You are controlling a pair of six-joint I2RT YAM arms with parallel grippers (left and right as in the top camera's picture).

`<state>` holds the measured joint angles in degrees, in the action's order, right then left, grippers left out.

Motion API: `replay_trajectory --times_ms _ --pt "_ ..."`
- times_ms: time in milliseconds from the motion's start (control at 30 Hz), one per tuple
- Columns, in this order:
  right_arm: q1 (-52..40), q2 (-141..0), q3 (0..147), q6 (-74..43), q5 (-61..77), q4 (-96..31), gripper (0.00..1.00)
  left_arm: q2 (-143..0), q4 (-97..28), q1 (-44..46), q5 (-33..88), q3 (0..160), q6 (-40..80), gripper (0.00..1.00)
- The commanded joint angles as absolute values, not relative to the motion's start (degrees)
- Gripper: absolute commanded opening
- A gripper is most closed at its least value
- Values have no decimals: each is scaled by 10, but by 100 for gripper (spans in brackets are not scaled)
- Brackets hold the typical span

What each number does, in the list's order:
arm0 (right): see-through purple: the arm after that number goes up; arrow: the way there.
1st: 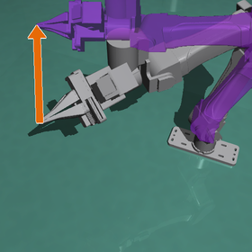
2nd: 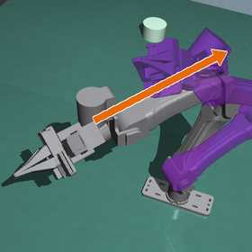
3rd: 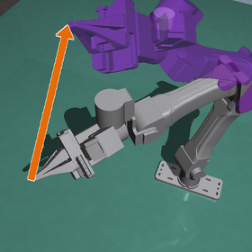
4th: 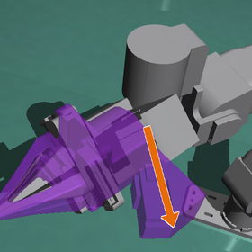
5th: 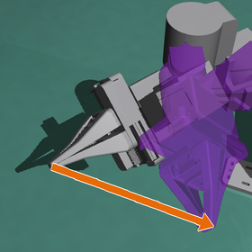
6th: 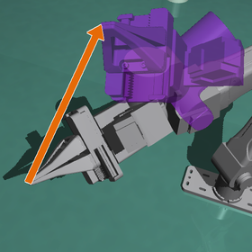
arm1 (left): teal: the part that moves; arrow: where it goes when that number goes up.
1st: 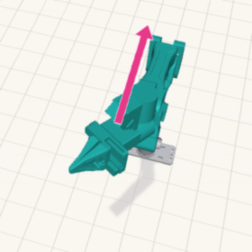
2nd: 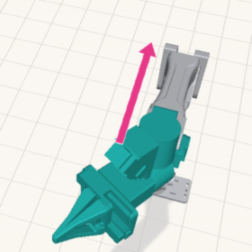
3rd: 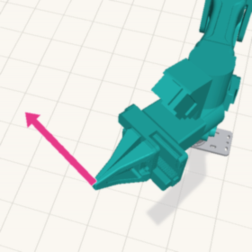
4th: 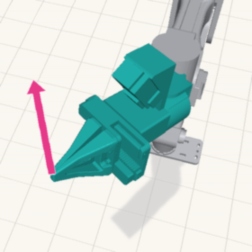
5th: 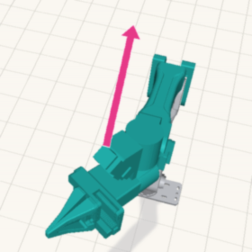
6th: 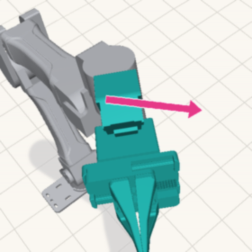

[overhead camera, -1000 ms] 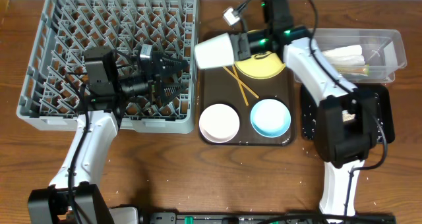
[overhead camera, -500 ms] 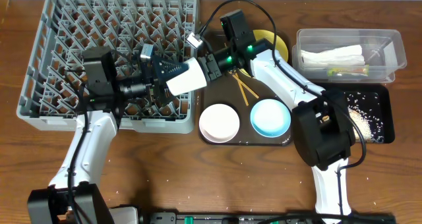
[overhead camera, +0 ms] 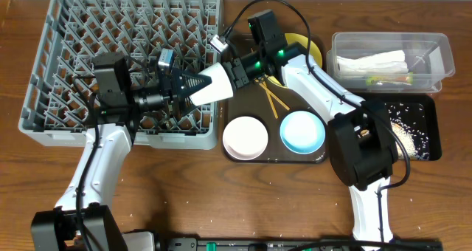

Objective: Sort waste into correct bins and load items into the dishwasher
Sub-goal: 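Move the white cup left and hand it to the left gripper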

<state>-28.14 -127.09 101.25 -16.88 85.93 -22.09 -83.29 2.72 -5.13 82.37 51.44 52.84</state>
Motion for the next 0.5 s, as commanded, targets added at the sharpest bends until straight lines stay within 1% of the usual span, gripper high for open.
replay_trajectory --times_ms 0,33,133,200,300,333,467 --pt "-289 -1275 1011 -167 826 -220 1 -832 36 -51 840 526 511 49" --pt "-289 -1275 1011 -167 826 -220 2 -832 36 -51 840 526 509 46" --pt "-289 -1275 1011 -167 826 -220 11 -832 36 -51 837 526 508 38" --pt "-284 -1275 1011 -167 827 -218 22 -832 38 -51 835 526 508 35" --pt "-271 -1275 1011 -168 830 -214 40 -832 40 -51 835 526 508 35" --pt "-265 -1275 1011 -168 830 -214 43 -832 40 -51 835 526 508 35" --pt "-235 -1275 1011 -167 830 -214 49 -832 41 -51 835 526 508 33"
